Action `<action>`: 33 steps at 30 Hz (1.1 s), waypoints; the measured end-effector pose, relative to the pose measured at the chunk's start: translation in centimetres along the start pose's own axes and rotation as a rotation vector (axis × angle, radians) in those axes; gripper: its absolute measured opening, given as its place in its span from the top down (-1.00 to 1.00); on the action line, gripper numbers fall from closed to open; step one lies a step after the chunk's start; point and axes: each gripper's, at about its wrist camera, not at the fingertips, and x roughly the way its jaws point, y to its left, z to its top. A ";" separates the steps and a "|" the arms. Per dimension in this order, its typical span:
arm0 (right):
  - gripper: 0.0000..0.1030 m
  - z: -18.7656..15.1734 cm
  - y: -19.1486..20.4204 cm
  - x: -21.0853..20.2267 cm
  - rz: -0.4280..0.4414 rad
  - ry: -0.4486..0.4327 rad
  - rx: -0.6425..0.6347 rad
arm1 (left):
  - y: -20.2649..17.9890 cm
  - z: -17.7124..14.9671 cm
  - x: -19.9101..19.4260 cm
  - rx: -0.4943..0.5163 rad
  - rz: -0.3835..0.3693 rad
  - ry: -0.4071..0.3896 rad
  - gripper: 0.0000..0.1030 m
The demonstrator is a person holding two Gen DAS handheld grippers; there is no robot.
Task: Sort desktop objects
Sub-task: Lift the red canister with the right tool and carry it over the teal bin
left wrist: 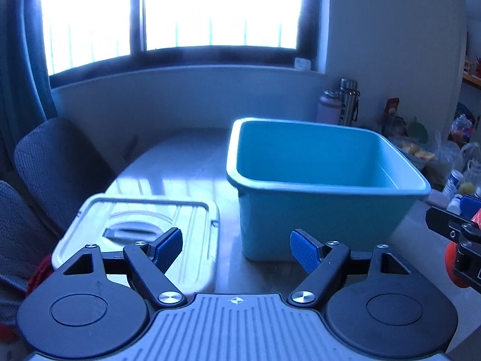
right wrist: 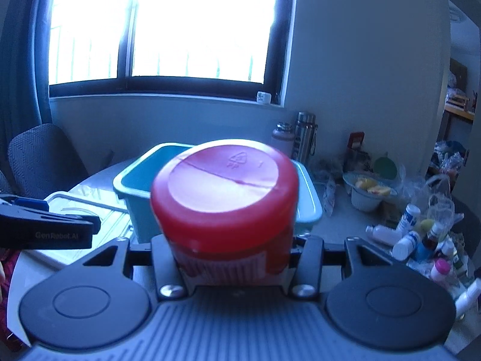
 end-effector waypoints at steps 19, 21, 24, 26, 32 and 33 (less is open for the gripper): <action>0.03 4.6 2.0 6.2 0.059 -0.022 -0.031 | 3.2 4.7 4.8 -0.059 0.037 0.014 -0.57; 0.03 4.9 2.0 7.0 0.065 -0.021 -0.032 | 3.4 5.1 5.5 -0.068 0.042 0.017 -0.57; 0.03 5.3 1.9 8.3 0.073 -0.018 -0.044 | 3.4 5.8 6.6 -0.076 0.054 0.018 -0.57; 0.03 5.6 1.7 9.3 0.082 -0.013 -0.046 | 3.3 6.1 7.4 -0.081 0.062 0.023 -0.57; 0.03 6.2 0.8 12.1 0.101 0.006 -0.047 | 2.7 7.1 10.0 -0.101 0.078 0.053 -0.57; 0.03 6.2 0.6 12.5 0.103 0.009 -0.045 | 2.5 7.3 10.4 -0.101 0.080 0.055 -0.57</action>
